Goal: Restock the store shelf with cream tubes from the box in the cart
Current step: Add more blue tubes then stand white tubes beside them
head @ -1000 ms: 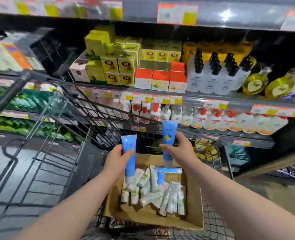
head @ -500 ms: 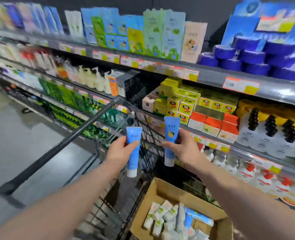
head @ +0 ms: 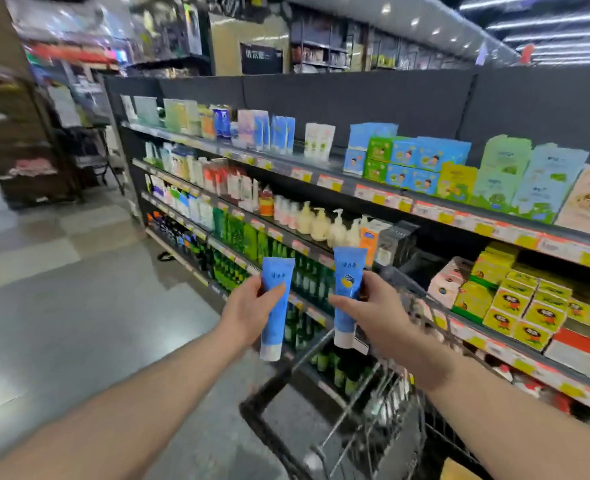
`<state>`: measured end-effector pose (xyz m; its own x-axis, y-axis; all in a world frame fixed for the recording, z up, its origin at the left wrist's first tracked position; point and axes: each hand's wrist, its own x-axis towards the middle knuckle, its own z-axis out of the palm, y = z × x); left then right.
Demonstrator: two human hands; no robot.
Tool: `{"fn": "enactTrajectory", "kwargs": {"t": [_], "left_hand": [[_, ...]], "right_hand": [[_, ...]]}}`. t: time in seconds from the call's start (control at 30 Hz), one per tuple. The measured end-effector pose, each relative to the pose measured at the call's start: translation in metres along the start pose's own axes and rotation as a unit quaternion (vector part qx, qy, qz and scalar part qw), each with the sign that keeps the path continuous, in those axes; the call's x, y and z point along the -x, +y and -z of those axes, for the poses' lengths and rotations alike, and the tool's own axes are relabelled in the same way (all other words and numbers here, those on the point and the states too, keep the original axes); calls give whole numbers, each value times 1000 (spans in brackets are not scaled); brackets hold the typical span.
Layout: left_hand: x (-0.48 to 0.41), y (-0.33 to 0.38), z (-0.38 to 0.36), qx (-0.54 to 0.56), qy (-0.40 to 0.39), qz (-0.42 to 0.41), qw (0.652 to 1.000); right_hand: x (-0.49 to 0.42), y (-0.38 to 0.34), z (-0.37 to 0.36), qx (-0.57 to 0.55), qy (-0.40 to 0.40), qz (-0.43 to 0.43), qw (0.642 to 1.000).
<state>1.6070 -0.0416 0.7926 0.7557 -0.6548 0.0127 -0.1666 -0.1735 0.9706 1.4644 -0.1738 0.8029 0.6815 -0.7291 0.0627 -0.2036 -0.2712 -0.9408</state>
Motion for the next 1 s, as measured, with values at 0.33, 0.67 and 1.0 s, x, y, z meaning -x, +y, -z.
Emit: {"fn": "enactTrajectory", "kwargs": {"t": [0.33, 0.67, 1.0], "left_hand": [[-35, -19, 201, 49, 101, 4, 994], [-91, -41, 269, 66, 125, 16, 990], [-256, -12, 301, 4, 111, -8, 994]], "right_hand": [[-42, -89, -171, -17, -36, 35, 999], [-118, -122, -244, -14, -57, 55, 997], [-282, -139, -295, -74, -54, 64, 994]]}}
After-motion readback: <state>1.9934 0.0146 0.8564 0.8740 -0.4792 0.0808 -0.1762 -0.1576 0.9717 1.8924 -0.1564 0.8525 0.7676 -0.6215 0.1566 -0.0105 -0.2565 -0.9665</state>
